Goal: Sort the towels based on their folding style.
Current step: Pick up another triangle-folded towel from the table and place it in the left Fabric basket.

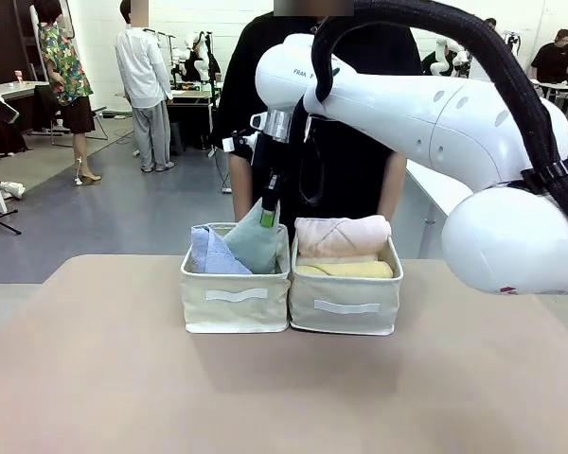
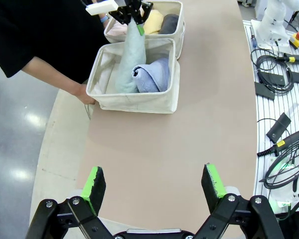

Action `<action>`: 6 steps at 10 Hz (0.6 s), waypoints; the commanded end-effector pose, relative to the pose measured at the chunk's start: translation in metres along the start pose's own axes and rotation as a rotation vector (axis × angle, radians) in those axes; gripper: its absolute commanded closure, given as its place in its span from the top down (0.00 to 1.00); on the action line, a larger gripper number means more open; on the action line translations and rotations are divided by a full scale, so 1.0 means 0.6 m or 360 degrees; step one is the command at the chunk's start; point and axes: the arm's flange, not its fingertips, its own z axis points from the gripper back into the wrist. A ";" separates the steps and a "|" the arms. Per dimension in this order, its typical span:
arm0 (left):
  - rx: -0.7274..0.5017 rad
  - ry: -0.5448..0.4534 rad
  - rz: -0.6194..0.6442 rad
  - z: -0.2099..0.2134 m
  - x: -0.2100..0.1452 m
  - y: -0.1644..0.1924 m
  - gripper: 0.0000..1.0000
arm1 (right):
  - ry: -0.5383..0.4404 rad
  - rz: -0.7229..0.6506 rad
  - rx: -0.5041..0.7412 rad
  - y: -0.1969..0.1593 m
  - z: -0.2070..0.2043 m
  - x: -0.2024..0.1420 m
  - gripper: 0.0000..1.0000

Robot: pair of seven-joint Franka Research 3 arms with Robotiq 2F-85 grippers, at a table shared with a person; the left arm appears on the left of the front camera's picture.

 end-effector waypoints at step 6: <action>-0.0001 -0.0017 -0.0009 0.002 0.000 -0.002 1.00 | 0.0062 0.0134 -0.0128 -0.071 -0.019 0.036 0.15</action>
